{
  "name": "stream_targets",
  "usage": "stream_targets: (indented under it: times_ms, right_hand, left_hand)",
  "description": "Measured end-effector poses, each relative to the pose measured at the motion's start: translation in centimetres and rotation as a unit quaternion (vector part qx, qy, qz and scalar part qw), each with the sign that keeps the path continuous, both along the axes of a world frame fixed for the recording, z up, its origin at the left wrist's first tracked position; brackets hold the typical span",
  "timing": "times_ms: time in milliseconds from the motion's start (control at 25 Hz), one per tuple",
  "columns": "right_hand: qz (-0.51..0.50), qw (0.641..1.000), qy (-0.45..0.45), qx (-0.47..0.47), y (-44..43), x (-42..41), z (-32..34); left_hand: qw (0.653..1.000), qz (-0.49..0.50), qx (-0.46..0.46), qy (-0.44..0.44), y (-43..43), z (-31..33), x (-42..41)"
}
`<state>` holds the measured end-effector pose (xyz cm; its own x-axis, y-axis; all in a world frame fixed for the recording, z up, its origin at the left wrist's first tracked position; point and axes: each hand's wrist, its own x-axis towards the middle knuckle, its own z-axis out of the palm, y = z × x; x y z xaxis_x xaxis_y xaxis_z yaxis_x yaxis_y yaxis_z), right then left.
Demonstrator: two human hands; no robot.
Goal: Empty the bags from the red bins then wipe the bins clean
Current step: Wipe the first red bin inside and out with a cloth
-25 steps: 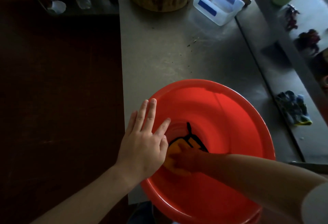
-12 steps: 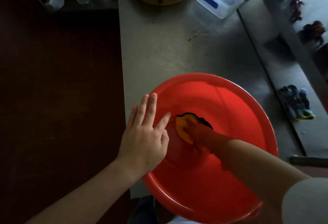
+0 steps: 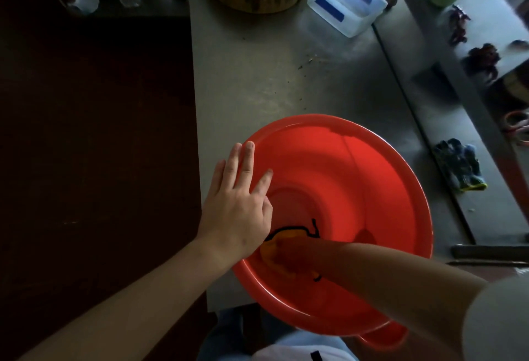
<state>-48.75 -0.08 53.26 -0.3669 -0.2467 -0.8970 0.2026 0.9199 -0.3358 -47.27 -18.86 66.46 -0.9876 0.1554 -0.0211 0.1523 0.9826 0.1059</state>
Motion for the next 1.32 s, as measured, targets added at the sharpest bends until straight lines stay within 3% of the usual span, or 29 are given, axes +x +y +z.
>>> stream_targets:
  times_ms: [200, 240, 280, 440, 640, 800, 960, 1120, 1320]
  right_hand:
    - [-0.007, 0.998, 0.01, -0.057, -3.2, -0.1, 2.5]
    - [0.043, 0.995, 0.043, -0.082, -3.0, -0.6, 2.7]
    - [0.094, 0.99, 0.082, -0.06, -2.9, -0.8, 3.2]
    - [0.127, 0.981, 0.147, -0.008, 0.3, -3.2, 5.2]
    - [-0.094, 0.97, 0.185, -0.128, 2.1, -2.4, 15.2]
    - [-0.118, 0.957, 0.244, -0.104, 4.0, -0.6, 20.2]
    - [-0.006, 0.926, 0.371, -0.074, 7.2, -0.6, 21.7]
    - [0.069, 0.868, 0.488, -0.061, 10.8, -0.1, 24.8]
    - [0.145, 0.832, 0.53, -0.08, 15.3, 2.4, 27.6]
  left_hand:
    - [1.0, -0.002, 0.005, 0.013, -0.1, -0.2, 0.0]
    - [1.0, -0.003, 0.005, 0.013, -0.1, -0.2, 0.0]
    - [1.0, -0.004, 0.004, 0.012, -0.1, -0.2, 0.0]
    - [1.0, -0.008, 0.018, 0.015, -0.2, -0.1, -0.1]
    - [0.998, -0.012, 0.058, 0.003, -0.6, 0.3, -0.5]
    - [0.998, -0.027, 0.052, 0.036, 0.3, 1.7, 0.0]
    - [0.991, -0.05, 0.076, 0.103, 4.5, 3.4, 3.6]
    - [0.991, -0.064, 0.055, 0.1, 9.4, 4.1, 8.6]
    - [0.996, -0.036, 0.048, 0.069, 15.0, 4.2, 14.1]
